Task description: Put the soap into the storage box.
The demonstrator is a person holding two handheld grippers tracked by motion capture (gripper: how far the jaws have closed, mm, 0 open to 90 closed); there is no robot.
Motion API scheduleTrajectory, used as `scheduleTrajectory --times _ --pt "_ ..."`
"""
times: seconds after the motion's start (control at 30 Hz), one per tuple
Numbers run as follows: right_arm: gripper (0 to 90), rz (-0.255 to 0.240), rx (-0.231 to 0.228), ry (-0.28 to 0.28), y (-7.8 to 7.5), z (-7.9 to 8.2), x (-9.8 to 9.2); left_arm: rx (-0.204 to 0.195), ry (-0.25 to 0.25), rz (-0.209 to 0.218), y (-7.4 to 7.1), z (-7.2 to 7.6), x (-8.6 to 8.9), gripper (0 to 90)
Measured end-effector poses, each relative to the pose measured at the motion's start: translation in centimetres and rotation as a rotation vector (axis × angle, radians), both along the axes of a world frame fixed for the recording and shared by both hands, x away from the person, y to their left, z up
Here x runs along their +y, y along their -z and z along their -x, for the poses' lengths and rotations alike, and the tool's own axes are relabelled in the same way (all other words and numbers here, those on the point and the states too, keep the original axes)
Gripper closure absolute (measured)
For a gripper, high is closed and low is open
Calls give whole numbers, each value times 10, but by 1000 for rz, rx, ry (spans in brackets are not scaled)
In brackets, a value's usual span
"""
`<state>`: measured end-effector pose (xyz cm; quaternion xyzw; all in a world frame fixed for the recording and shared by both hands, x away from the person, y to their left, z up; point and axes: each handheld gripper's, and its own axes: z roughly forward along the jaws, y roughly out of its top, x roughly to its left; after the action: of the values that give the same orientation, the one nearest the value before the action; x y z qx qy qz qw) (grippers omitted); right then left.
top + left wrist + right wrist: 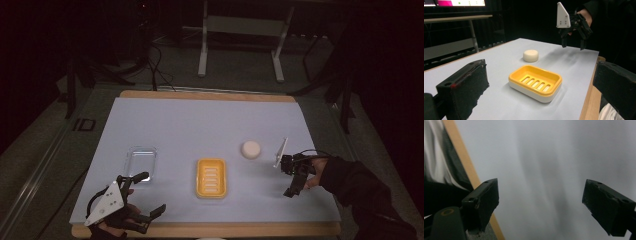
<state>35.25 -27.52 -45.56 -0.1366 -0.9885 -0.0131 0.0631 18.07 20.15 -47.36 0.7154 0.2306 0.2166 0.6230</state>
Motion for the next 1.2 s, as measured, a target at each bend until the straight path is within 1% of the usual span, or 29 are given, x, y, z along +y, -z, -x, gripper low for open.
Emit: scheduleTrajectory --times 0.13,0.17,0.2,0.23,0.27,0.3,0.37,0.43,0.47,0.63,0.67,0.7,0.77,0.8,0.83,0.9,1.13,1.2 --pt "148 10 -3 0 0 -8 -3 0 1 2 0 0 0 0" --pt "149 14 -8 -13 0 -10 -4 -1 -1 0 0 1 0 0" --pt "149 16 -22 -22 0 -11 -4 0 -1 1 0 1 0 0" --pt "149 14 -29 -35 0 -13 -5 0 -1 1 0 1 0 0" --pt "149 14 -29 -35 0 -13 -5 0 -2 0 0 1 0 0" --pt "149 4 -40 -59 -1 -16 -7 1 -3 -3 0 1 0 0" --pt "150 4 -55 -76 -1 -20 -7 0 -4 -6 0 2 1 0" --pt "153 6 -54 -85 -1 -23 -7 2 -7 -6 0 3 1 1" --pt "153 6 -54 -85 -1 -23 -7 2 -7 -6 0 3 1 1" --pt "177 -4 -56 -92 -3 -35 -7 4 -14 -9 0 5 3 0" --pt "179 -13 -72 -102 -4 -38 -6 5 -15 -10 0 6 3 0" --pt "182 -16 -67 -99 -4 -40 -6 5 -17 -11 0 6 3 0" --pt "183 -17 -78 -103 -5 -44 -5 5 -21 -9 0 7 4 0" --pt "183 -20 -72 -98 -5 -46 -4 4 -23 -9 0 7 4 0" --pt "183 -21 -78 -103 -6 -48 -3 4 -24 -10 0 8 4 0" --pt "184 -22 -75 -111 -6 -51 -2 5 -29 -8 1 9 5 1" --pt "184 -23 -89 -118 -6 -64 6 5 -43 -12 1 13 8 1" --pt "184 -36 -101 -128 -7 -67 8 5 -49 -11 1 14 8 1"
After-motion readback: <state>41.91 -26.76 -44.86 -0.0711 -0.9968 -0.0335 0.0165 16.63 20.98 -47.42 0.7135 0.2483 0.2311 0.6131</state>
